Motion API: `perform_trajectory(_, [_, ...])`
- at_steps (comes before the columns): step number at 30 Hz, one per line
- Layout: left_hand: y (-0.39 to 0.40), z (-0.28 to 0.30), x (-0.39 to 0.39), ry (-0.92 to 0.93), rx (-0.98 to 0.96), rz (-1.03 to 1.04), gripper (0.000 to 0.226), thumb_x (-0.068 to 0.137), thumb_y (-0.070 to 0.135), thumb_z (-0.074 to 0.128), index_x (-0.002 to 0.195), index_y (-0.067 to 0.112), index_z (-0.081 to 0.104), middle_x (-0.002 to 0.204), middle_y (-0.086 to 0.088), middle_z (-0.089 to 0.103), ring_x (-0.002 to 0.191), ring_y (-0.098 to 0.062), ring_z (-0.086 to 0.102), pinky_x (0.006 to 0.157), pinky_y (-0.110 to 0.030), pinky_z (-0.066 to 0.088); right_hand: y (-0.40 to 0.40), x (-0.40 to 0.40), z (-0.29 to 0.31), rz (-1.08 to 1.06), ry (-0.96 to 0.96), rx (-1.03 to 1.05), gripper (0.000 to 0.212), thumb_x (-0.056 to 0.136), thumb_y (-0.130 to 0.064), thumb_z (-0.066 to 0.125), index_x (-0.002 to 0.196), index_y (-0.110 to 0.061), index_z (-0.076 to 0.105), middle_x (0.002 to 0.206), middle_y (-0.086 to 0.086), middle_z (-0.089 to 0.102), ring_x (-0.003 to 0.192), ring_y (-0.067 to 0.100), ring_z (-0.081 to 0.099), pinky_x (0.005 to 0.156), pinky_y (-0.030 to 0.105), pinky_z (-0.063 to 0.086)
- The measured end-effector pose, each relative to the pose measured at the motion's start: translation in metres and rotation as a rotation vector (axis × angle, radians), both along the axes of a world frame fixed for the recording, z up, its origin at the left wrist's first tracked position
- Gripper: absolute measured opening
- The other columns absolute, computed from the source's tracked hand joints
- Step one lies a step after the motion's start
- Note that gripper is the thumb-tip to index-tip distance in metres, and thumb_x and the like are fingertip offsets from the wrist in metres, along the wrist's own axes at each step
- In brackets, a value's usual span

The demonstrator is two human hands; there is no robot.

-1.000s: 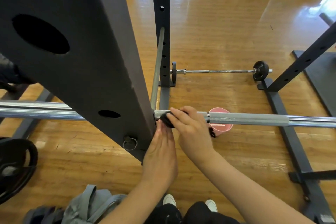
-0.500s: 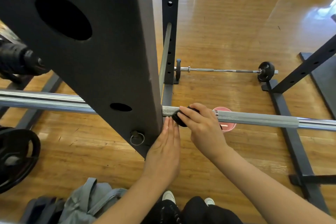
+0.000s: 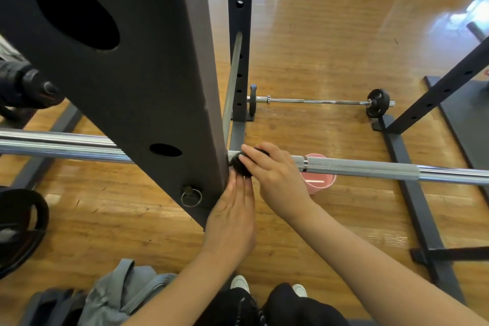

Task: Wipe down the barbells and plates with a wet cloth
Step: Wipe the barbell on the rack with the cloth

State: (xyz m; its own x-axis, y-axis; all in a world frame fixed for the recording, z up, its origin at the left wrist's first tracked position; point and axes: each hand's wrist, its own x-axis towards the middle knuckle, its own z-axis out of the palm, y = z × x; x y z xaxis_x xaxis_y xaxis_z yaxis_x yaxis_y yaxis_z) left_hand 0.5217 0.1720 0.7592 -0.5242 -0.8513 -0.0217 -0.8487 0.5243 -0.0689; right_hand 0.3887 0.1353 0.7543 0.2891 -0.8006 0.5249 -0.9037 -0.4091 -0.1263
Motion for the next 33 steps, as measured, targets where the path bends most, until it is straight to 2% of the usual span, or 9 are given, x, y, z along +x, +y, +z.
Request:
perform_trajectory(7, [0.001, -0.002, -0.006, -0.01, -0.108, 0.056, 0.095, 0.06, 0.024, 0.077, 0.134, -0.014, 0.029, 0.141, -0.035, 0.03, 0.136, -0.041, 0.022, 0.116, -0.041, 0.003, 0.021, -0.027, -0.008, -0.177, -0.052, -0.032, 0.036, 0.082, -0.007, 0.044, 0.102, -0.008, 0.073, 0.107, 0.005, 0.07, 0.105, 0.023, 0.048, 0.074, 0.039, 0.047])
perform_trajectory(10, [0.003, -0.003, -0.009, -0.022, -0.04, 0.056, 0.093, 0.057, 0.021, 0.075, 0.132, -0.014, 0.033, 0.137, -0.034, 0.04, 0.133, -0.041, 0.034, 0.117, -0.04, 0.003, 0.013, -0.012, 0.005, -0.177, -0.097, -0.018, 0.035, 0.082, -0.012, 0.043, 0.097, -0.007, 0.074, 0.1, 0.003, 0.071, 0.102, 0.022, 0.047, 0.073, 0.038, 0.046])
perform_trajectory(14, [0.004, 0.003, -0.011, -0.099, -0.011, 0.095, 0.085, 0.058, 0.029, 0.076, 0.126, -0.014, 0.049, 0.129, -0.03, 0.053, 0.128, -0.039, 0.044, 0.117, -0.039, -0.008, 0.003, 0.018, 0.004, -0.097, 0.0, 0.059, 0.039, 0.084, -0.021, 0.042, 0.108, -0.009, 0.071, 0.111, 0.003, 0.067, 0.109, 0.023, 0.047, 0.08, 0.036, 0.044])
perform_trajectory(17, [0.004, 0.0, -0.006, -0.139, -0.119, 0.066, 0.088, 0.081, 0.035, 0.058, 0.138, -0.016, 0.015, 0.148, -0.033, 0.02, 0.14, -0.041, 0.006, 0.115, -0.043, -0.017, 0.009, 0.0, -0.005, -0.109, -0.041, 0.046, 0.04, 0.081, -0.013, 0.041, 0.107, -0.008, 0.071, 0.109, 0.004, 0.068, 0.107, 0.023, 0.048, 0.076, 0.038, 0.049])
perform_trajectory(21, [0.003, -0.003, -0.007, -0.037, -0.087, 0.098, 0.095, 0.059, 0.022, 0.074, 0.136, -0.012, 0.03, 0.143, -0.032, 0.024, 0.137, -0.039, 0.025, 0.117, -0.04, 0.001, 0.021, -0.03, -0.007, -0.18, -0.104, -0.003, 0.039, 0.079, -0.005, 0.042, 0.102, -0.006, 0.073, 0.104, 0.006, 0.07, 0.104, 0.024, 0.048, 0.072, 0.041, 0.052])
perform_trajectory(23, [0.002, -0.002, -0.012, 0.072, -0.094, 0.11, 0.1, 0.057, 0.019, 0.075, 0.138, -0.014, 0.027, 0.144, -0.03, 0.027, 0.137, -0.038, 0.025, 0.117, -0.04, 0.004, 0.019, -0.027, -0.002, -0.196, -0.105, -0.012, 0.034, 0.076, -0.002, 0.048, 0.098, -0.006, 0.074, 0.099, 0.005, 0.071, 0.101, 0.023, 0.047, 0.071, 0.04, 0.051])
perform_trajectory(25, [0.0, 0.003, -0.015, 0.1, -0.072, 0.123, 0.101, 0.067, 0.022, 0.07, 0.143, -0.011, 0.012, 0.149, -0.029, 0.017, 0.139, -0.036, 0.011, 0.119, -0.042, -0.002, 0.014, -0.016, 0.007, -0.17, -0.1, -0.008, 0.031, 0.076, -0.001, 0.053, 0.099, -0.006, 0.073, 0.101, 0.006, 0.071, 0.102, 0.023, 0.049, 0.073, 0.04, 0.049])
perform_trajectory(28, [-0.007, 0.01, -0.026, 0.06, 0.017, 0.159, 0.088, 0.095, 0.031, 0.044, 0.135, -0.008, -0.025, 0.145, -0.024, -0.027, 0.139, -0.036, -0.022, 0.107, -0.041, -0.021, 0.012, -0.007, 0.004, -0.107, -0.033, 0.013, 0.033, 0.078, 0.0, 0.057, 0.108, -0.005, 0.07, 0.111, 0.008, 0.069, 0.107, 0.028, 0.057, 0.079, 0.039, 0.051])
perform_trajectory(33, [-0.013, 0.01, -0.028, -0.083, 0.069, 0.132, 0.087, 0.1, 0.028, 0.038, 0.122, -0.009, -0.038, 0.133, -0.026, -0.039, 0.14, -0.04, -0.019, 0.103, -0.043, -0.02, 0.031, -0.037, -0.011, -0.238, -0.056, 0.002, 0.037, 0.073, 0.007, 0.068, 0.108, -0.006, 0.071, 0.11, 0.008, 0.069, 0.108, 0.027, 0.052, 0.078, 0.044, 0.052])
